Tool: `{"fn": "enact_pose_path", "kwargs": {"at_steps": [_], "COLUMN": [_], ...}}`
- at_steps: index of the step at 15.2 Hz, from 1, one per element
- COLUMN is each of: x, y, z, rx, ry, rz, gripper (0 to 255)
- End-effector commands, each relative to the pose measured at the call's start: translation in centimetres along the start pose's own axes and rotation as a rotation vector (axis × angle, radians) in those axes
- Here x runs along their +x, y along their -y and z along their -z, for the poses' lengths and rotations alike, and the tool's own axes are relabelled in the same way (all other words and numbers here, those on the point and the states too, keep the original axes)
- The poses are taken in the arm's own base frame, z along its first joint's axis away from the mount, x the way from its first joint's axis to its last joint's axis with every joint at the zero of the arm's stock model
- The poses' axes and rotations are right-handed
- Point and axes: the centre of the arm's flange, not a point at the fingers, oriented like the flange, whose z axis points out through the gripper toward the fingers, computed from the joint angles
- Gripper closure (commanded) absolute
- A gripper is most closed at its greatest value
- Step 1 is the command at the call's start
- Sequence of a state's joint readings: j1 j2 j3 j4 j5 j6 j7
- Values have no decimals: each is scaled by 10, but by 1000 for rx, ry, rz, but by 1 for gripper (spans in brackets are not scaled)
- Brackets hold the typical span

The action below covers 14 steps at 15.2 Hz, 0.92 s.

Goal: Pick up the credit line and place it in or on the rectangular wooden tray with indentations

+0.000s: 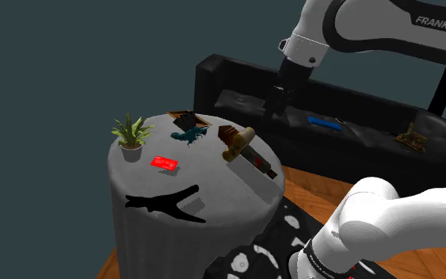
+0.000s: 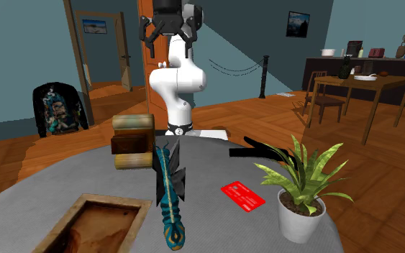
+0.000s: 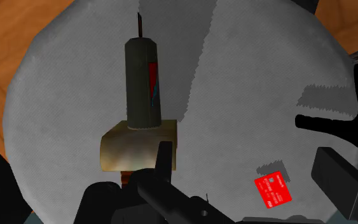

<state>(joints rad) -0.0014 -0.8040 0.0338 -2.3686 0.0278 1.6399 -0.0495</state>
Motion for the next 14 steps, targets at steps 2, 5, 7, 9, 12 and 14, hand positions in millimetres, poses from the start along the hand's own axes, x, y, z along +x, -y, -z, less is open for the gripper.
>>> {"fn": "enact_pose_path", "kwargs": {"at_steps": [2, 5, 7, 9, 12, 14], "x": [5, 20, 31, 42, 60, 72], "y": [2, 8, 13, 19, 28, 35], "z": [-11, -42, -62, -82, -112, -130], "rx": [6, 23, 34, 45, 62, 73], "ry": [-17, -67, -100, -133, -183, -217], "rz": [17, 68, 102, 136, 188, 222], "gripper": [0, 0, 0, 0, 0, 0]}}
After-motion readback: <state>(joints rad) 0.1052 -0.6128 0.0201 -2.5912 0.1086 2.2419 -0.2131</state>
